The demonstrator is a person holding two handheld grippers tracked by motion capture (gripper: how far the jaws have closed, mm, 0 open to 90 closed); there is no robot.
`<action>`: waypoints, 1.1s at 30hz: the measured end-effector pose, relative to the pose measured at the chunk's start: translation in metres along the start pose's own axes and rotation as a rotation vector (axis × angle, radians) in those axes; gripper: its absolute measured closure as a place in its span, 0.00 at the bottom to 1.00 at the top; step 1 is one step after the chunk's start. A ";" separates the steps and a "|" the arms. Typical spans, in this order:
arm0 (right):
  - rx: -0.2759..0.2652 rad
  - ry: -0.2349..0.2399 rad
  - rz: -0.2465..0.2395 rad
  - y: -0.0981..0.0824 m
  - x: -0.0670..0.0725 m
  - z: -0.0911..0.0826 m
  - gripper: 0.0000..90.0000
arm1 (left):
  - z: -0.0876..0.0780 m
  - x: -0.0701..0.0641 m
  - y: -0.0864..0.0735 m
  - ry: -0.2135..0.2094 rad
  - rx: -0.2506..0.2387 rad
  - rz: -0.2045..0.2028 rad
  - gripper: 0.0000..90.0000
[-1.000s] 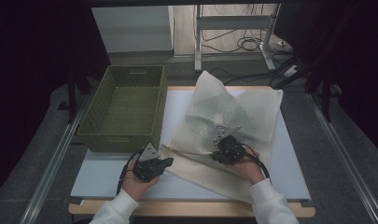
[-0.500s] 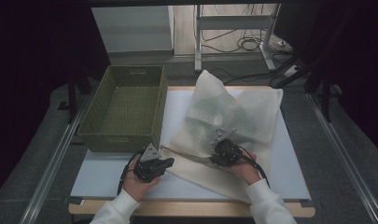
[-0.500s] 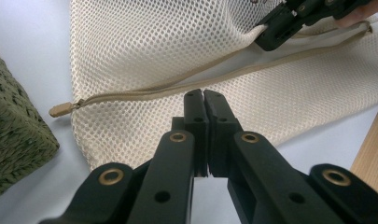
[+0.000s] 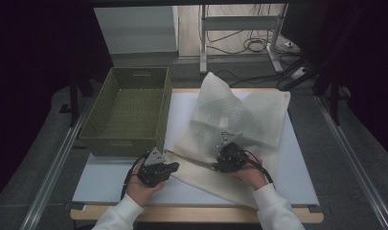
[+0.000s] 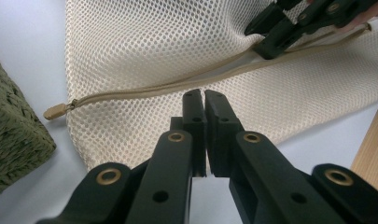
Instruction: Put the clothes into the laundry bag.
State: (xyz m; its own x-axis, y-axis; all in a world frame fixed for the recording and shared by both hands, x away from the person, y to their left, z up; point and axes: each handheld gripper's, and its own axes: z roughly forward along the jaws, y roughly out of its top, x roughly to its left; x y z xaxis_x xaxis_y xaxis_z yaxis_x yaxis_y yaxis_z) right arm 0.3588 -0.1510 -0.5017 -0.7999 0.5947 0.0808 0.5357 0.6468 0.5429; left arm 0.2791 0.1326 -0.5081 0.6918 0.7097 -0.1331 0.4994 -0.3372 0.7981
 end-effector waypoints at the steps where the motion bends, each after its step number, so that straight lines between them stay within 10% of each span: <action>1: -0.007 0.002 0.002 0.001 0.000 -0.002 0.65 | 0.000 0.000 0.000 0.000 0.000 0.000 0.97; 15: -0.203 0.038 0.075 0.008 -0.012 -0.047 0.48 | -0.001 0.005 0.000 0.000 -0.008 -0.017 0.97; 27: -0.248 0.042 0.079 0.011 -0.016 -0.048 0.45 | -0.004 0.012 -0.003 0.001 -0.011 -0.044 0.96; 33: -0.254 0.042 0.076 0.010 -0.012 -0.048 0.42 | -0.003 0.011 -0.005 0.013 -0.007 -0.048 0.77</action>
State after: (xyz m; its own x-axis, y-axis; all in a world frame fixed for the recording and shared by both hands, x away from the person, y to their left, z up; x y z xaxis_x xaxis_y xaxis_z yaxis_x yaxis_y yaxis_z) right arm 0.3607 -0.1746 -0.4565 -0.7733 0.6132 0.1614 0.5140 0.4572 0.7258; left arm 0.2828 0.1436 -0.5115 0.6602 0.7331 -0.1635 0.5283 -0.2985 0.7948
